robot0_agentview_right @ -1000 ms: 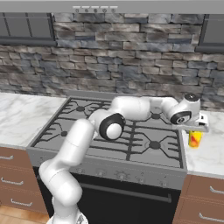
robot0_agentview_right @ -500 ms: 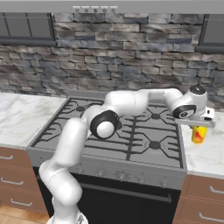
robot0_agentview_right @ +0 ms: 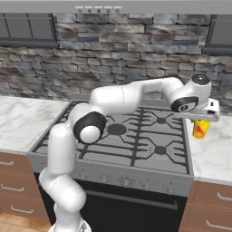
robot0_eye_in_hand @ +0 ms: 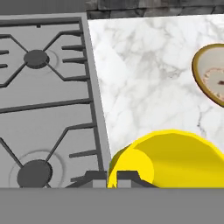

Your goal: Pick the cup and bowl from the counter and place them on the counter next to the sink.

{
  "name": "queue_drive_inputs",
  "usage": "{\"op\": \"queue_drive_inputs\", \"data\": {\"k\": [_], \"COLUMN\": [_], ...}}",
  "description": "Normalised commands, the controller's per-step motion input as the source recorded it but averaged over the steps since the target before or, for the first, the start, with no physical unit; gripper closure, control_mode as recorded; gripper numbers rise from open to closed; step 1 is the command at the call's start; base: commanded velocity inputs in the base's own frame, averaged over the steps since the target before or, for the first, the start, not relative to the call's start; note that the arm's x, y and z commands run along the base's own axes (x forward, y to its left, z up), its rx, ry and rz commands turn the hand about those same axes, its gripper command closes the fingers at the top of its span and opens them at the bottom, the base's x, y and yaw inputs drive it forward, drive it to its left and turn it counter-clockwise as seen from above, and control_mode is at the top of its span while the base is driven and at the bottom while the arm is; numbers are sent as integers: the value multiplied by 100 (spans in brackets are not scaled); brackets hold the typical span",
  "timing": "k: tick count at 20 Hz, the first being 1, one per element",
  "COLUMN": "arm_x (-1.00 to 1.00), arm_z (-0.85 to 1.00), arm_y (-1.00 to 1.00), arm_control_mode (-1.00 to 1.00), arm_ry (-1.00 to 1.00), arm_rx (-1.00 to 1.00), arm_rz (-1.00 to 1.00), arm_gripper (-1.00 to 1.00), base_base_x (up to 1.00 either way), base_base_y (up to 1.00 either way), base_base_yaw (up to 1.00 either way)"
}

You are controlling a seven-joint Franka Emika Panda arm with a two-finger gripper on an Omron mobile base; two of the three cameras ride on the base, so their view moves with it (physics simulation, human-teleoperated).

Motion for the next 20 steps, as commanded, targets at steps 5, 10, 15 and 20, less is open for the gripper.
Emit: {"op": "queue_drive_inputs", "data": {"k": [5, 10, 15, 20], "arm_x": [-36, -41, -38, -28], "arm_z": [33, 4, 6, 46], "arm_y": [88, 99, 97, 79], "arm_control_mode": [-100, -100, -100, -100], "arm_ry": [-1, 0, 0, 0], "arm_rx": [-12, -12, -9, -2], "arm_rz": [8, 8, 8, 7], "arm_gripper": [100, 100, 100, 100], "base_base_x": [0, 0, 0, 0], "base_base_y": [0, 0, 0, 0], "base_base_yaw": [0, 0, 0, 0]}}
